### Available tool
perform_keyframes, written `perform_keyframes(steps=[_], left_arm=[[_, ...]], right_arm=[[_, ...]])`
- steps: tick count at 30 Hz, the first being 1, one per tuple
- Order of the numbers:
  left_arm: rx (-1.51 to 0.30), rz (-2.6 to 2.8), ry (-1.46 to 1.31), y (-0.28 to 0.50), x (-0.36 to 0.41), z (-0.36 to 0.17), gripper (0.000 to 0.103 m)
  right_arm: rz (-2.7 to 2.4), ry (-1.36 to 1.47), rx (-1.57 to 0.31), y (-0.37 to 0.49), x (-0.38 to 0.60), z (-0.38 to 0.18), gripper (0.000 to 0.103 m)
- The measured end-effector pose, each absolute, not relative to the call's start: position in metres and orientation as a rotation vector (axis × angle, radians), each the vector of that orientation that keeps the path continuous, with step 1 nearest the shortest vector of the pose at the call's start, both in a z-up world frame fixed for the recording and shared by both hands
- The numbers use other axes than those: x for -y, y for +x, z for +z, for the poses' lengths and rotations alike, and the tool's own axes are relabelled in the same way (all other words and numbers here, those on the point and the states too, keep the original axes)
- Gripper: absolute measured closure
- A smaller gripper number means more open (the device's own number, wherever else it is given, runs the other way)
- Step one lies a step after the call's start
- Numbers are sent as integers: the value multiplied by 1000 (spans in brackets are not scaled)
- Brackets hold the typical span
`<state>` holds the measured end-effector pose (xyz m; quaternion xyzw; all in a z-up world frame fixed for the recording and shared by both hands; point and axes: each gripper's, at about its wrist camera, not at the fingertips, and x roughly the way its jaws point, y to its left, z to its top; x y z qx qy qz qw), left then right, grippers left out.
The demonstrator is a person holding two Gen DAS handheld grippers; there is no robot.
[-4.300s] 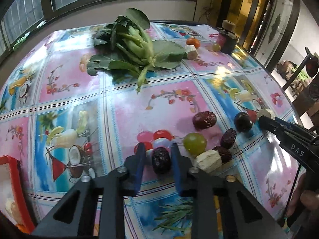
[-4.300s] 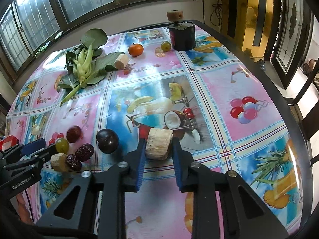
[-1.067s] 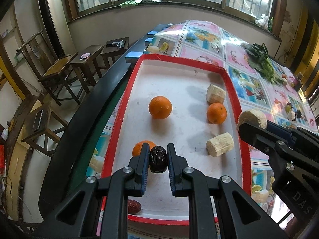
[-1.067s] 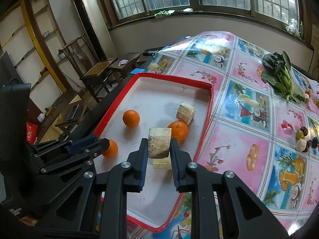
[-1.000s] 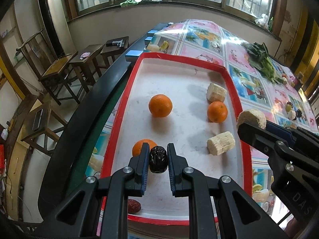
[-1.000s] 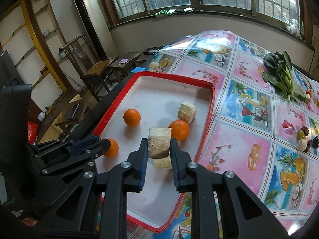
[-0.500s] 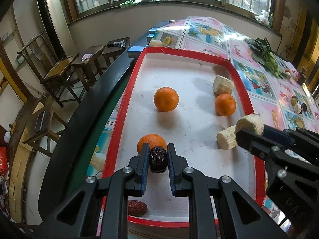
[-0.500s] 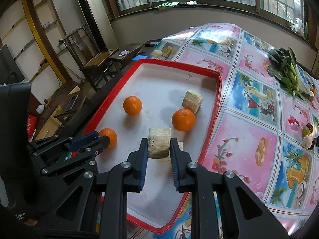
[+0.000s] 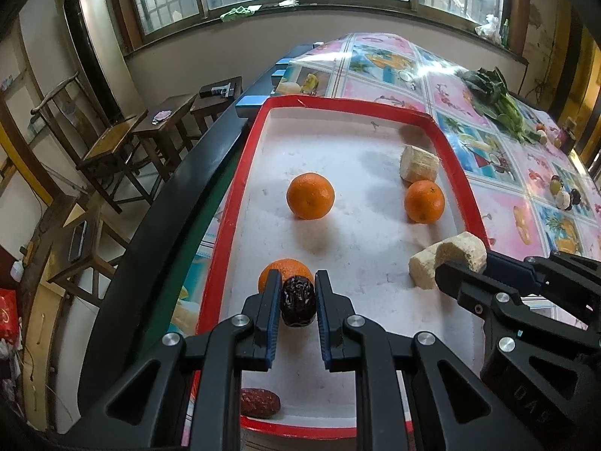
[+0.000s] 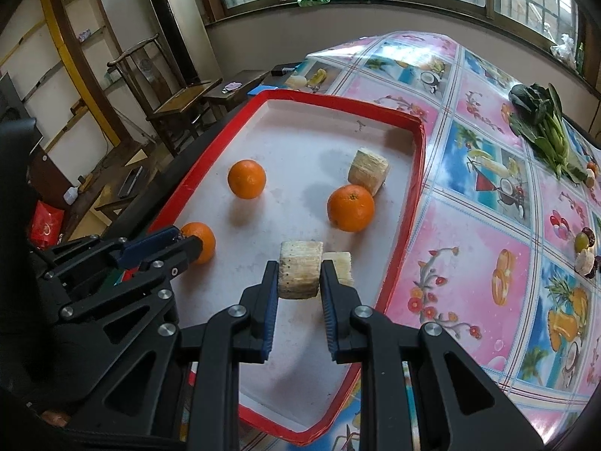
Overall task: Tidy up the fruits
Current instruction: 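Lower the date in the left gripper toward the tray floor while right gripper lowers the cylinder, then open left gripper to drop the date while right gripper releases the cylinder in the tray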
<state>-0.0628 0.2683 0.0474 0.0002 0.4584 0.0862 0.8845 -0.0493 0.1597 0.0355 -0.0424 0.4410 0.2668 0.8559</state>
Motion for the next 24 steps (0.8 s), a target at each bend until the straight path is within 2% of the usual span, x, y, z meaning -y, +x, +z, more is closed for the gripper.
perform_keyframes(steps=[22, 24], left_arm=[[-948, 190, 38, -56, -267, 47, 86], [-950, 192, 43, -56, -267, 47, 83]], right_arm=[[538, -88, -953, -46, -160, 25, 79], [538, -91, -951, -46, -160, 25, 79]])
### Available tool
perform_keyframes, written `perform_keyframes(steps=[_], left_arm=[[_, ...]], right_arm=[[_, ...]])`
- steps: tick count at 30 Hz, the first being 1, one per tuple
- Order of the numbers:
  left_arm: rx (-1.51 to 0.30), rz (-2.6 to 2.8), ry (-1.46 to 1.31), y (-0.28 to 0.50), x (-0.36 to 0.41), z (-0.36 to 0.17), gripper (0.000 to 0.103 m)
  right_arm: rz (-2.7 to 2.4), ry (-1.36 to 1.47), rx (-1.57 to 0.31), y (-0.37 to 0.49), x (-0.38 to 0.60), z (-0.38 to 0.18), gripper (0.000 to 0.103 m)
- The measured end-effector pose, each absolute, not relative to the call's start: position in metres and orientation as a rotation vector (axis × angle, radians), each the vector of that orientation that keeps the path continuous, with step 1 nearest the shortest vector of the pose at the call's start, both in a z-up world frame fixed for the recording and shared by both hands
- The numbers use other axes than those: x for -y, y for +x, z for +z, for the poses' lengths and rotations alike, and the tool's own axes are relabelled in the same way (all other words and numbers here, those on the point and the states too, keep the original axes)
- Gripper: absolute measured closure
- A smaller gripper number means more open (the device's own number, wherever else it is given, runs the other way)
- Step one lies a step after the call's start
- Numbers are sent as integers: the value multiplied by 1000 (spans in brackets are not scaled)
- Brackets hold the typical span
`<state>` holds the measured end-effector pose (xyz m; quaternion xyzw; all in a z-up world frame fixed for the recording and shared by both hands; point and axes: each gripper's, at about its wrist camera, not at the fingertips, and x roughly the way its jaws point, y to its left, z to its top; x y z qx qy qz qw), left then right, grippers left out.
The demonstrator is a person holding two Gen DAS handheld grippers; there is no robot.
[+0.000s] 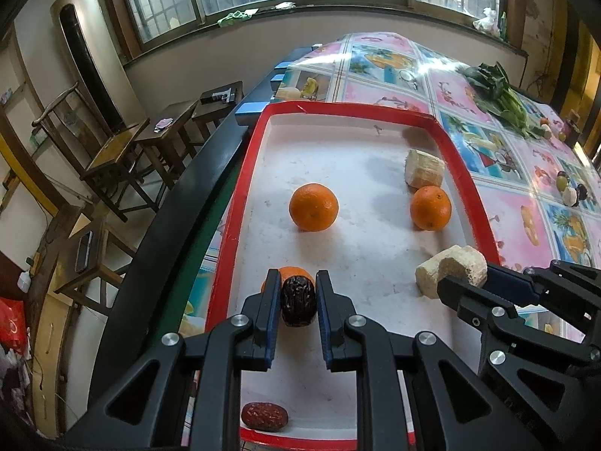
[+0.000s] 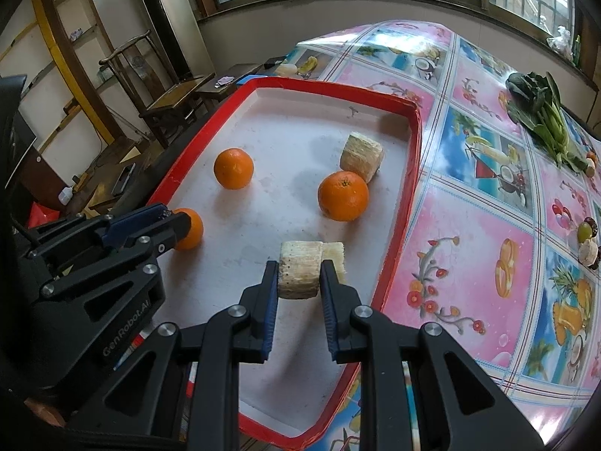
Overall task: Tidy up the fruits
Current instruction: 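Open left gripper to drop the date while right gripper releases the cylinder in the tray, then move both open grippers back over the fruit on the table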
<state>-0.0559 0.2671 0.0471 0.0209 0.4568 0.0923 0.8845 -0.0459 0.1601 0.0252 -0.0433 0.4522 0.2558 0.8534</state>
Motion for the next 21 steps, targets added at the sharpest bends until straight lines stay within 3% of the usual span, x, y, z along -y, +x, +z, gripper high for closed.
perform_keyframes(steps=[5, 8, 10, 14, 21], left_arm=[[-960, 188, 15, -55, -270, 47, 65], [-963, 188, 3, -55, -273, 48, 61], [-956, 188, -8, -56, -274, 51, 60], [-942, 180, -27, -56, -277, 59, 59], [-911, 158, -22, -50, -269, 74, 58]], right_arm=[[534, -83, -955, -45, -160, 26, 79], [535, -79, -961, -44, -160, 26, 78], [533, -83, -963, -44, -161, 25, 77], [524, -72, -958, -44, -159, 29, 58], [529, -57, -915, -46, -156, 47, 57]])
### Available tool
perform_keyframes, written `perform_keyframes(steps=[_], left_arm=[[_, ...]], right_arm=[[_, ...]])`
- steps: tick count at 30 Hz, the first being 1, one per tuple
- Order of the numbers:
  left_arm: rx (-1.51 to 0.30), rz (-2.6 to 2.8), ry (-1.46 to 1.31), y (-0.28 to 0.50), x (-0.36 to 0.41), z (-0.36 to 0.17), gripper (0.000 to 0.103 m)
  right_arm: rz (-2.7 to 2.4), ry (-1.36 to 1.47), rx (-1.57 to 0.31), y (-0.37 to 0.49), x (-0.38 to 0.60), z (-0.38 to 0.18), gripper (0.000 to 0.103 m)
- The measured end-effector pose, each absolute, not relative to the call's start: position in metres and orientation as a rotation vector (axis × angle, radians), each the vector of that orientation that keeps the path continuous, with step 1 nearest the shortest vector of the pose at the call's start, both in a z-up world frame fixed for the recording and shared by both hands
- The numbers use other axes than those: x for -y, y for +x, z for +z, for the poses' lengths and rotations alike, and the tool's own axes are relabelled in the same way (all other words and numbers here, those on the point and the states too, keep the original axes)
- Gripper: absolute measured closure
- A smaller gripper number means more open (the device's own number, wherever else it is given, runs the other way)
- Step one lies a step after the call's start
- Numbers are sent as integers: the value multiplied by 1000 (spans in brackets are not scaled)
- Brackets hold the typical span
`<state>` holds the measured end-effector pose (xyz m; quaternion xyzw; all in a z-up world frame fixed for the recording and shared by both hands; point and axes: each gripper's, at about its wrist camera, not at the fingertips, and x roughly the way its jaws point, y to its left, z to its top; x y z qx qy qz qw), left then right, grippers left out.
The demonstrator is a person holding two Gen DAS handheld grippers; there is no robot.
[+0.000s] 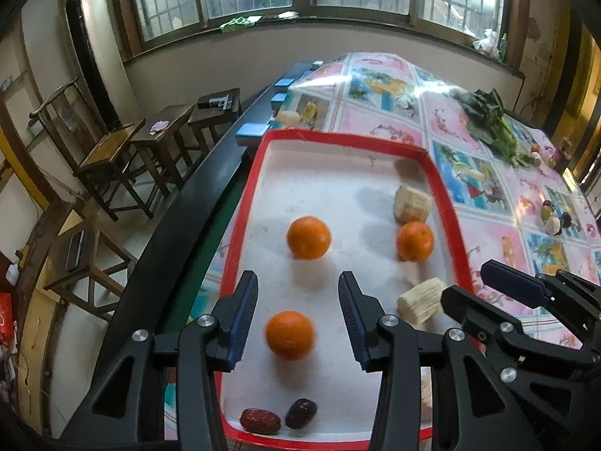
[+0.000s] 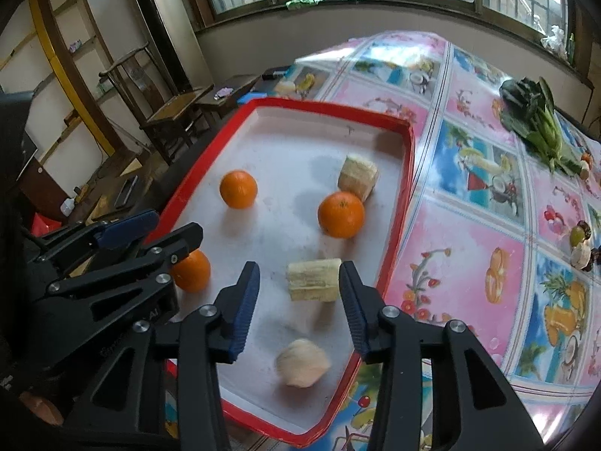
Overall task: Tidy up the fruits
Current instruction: 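Move both open grippers back over the fruit on the table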
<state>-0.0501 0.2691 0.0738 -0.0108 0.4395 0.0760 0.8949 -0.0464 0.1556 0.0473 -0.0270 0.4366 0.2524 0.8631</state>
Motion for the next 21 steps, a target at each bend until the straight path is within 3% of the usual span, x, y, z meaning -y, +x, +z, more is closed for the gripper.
perform_keyframes(steps=[9, 21], left_arm=[[-894, 17, -10, -28, -211, 86, 58], [-930, -255, 125, 5, -52, 80, 57]], right_arm=[[411, 38, -870, -40, -91, 62, 57], [16, 218, -858, -30, 108, 62, 57]])
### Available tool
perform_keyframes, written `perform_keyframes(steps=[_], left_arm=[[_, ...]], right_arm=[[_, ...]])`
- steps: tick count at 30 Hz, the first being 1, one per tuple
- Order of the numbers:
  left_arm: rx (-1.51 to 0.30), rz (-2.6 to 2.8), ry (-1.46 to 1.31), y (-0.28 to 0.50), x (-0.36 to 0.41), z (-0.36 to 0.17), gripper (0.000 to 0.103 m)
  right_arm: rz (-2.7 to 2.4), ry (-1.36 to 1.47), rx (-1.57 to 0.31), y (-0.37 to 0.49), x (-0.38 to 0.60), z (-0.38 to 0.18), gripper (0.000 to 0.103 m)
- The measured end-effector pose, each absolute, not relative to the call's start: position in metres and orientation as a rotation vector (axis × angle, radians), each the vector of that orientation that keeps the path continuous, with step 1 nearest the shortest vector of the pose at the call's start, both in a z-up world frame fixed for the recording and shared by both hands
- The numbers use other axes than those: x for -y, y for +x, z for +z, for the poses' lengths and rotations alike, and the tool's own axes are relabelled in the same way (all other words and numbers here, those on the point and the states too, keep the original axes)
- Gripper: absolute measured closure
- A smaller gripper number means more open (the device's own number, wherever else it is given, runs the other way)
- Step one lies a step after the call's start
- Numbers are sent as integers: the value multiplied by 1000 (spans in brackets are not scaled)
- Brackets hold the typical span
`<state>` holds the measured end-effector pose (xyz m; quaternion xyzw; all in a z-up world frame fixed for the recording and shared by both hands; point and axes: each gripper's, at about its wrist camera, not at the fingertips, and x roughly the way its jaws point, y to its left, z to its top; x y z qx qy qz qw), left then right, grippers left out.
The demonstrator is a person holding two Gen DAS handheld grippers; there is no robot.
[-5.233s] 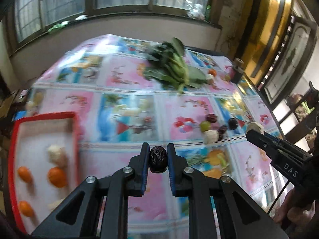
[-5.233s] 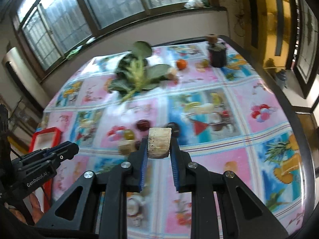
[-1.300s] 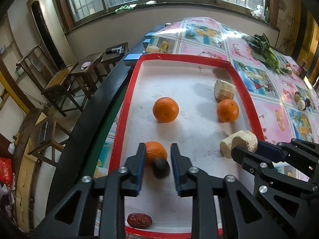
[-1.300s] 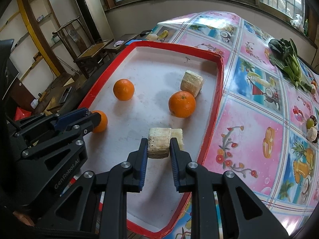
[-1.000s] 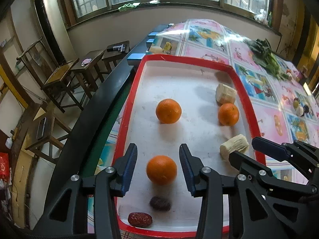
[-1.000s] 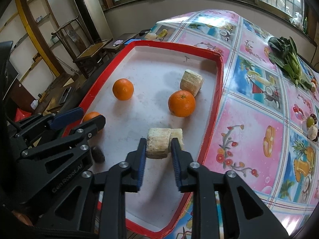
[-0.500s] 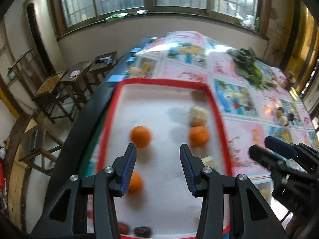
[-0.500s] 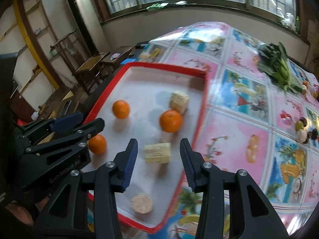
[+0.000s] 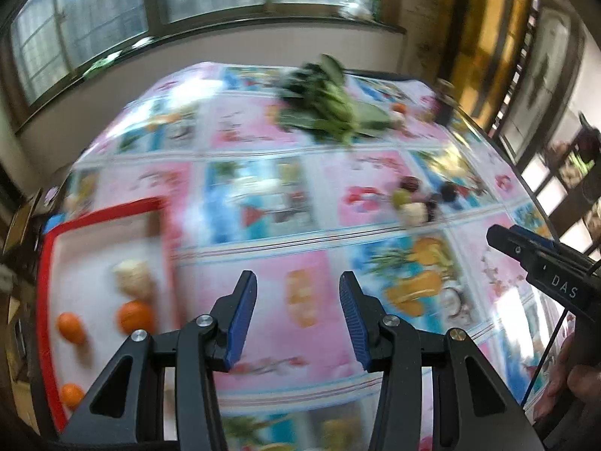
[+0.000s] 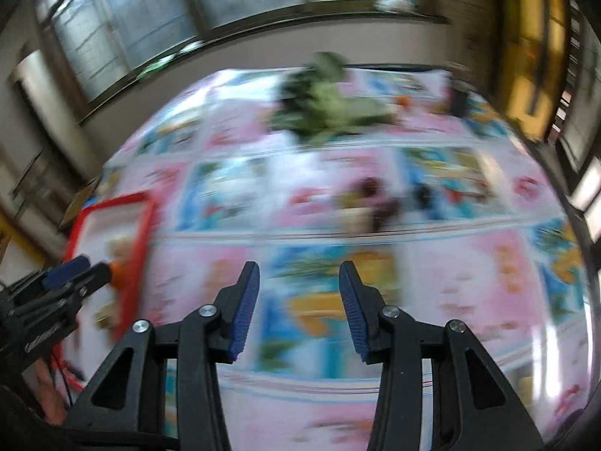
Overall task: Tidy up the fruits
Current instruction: 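Move both open grippers back over the fruit on the table, then close left gripper on a pale cube while right gripper closes on a dark plum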
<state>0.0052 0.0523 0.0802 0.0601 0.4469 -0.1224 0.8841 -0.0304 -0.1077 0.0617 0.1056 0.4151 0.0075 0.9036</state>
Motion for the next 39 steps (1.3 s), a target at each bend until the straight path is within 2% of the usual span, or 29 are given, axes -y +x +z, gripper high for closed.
perform_keyframes(steps=[8, 15, 39], left_arm=[[-953, -302, 188, 12, 0, 71, 57], [-976, -287, 188, 32, 13, 58, 57], [-1033, -342, 112, 70, 47, 19, 57]], right_arm=[[-58, 333, -842, -38, 183, 53, 57], [-75, 331, -847, -36, 198, 47, 57], [39, 235, -895, 59, 204, 12, 57]])
